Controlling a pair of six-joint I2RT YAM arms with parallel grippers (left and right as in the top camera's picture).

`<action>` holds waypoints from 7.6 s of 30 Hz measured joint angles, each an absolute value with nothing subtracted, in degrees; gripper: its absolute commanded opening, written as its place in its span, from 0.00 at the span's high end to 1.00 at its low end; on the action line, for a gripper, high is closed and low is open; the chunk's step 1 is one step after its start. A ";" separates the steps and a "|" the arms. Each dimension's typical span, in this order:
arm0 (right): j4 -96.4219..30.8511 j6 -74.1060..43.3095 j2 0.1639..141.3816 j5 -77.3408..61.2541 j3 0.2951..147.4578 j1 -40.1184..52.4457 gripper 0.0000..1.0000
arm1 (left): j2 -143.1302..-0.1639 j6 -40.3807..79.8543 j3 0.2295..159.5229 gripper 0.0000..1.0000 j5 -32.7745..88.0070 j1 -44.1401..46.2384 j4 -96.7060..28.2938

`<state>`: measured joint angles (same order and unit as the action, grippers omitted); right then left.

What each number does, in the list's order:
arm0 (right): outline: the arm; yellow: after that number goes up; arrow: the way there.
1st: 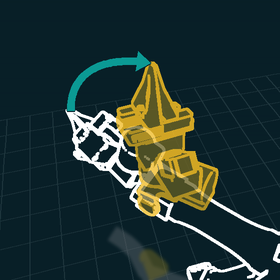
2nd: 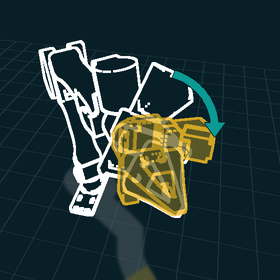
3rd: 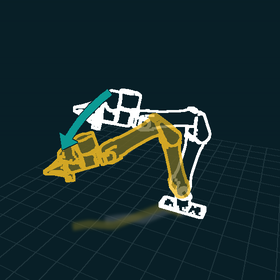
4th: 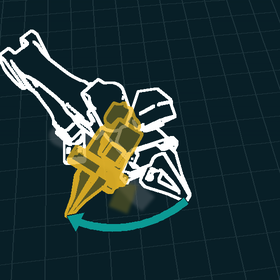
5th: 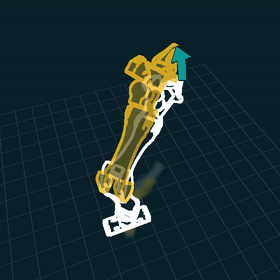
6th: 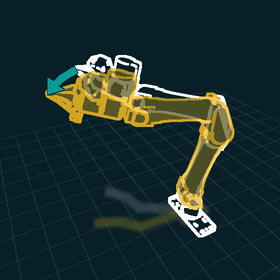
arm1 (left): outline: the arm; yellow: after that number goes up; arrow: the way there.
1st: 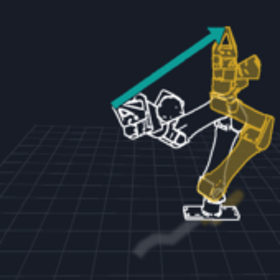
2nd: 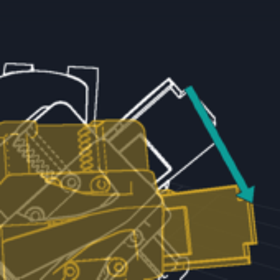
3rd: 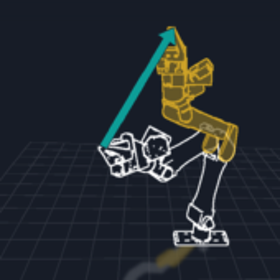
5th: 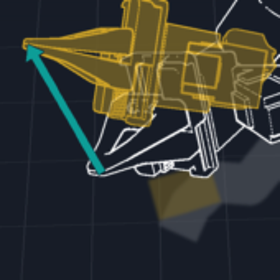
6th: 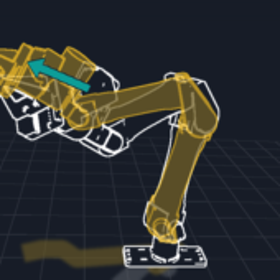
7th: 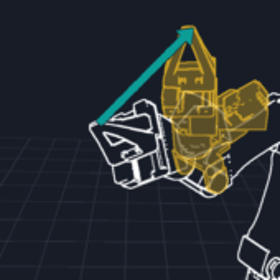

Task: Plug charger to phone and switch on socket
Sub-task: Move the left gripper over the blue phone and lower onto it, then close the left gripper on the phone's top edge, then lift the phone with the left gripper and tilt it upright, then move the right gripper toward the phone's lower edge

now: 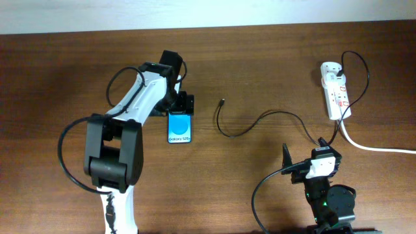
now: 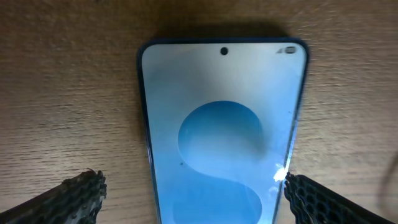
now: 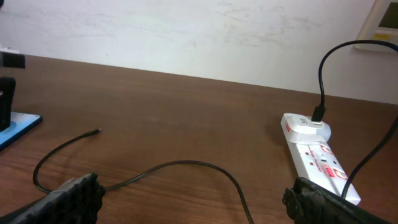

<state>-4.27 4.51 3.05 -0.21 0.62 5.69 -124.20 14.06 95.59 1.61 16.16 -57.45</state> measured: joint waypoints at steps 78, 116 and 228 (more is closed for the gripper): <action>-4.27 4.49 3.05 -0.19 0.62 5.67 0.02 | -125.38 17.58 92.36 0.21 -2.39 20.18 -52.60; -4.27 4.49 3.05 -0.21 0.62 5.69 0.02 | -126.39 18.13 116.68 1.00 -2.61 20.18 -70.61; -8.05 -45.89 75.35 -39.00 45.58 10.41 0.26 | -126.45 73.58 123.55 1.00 25.02 18.87 -86.48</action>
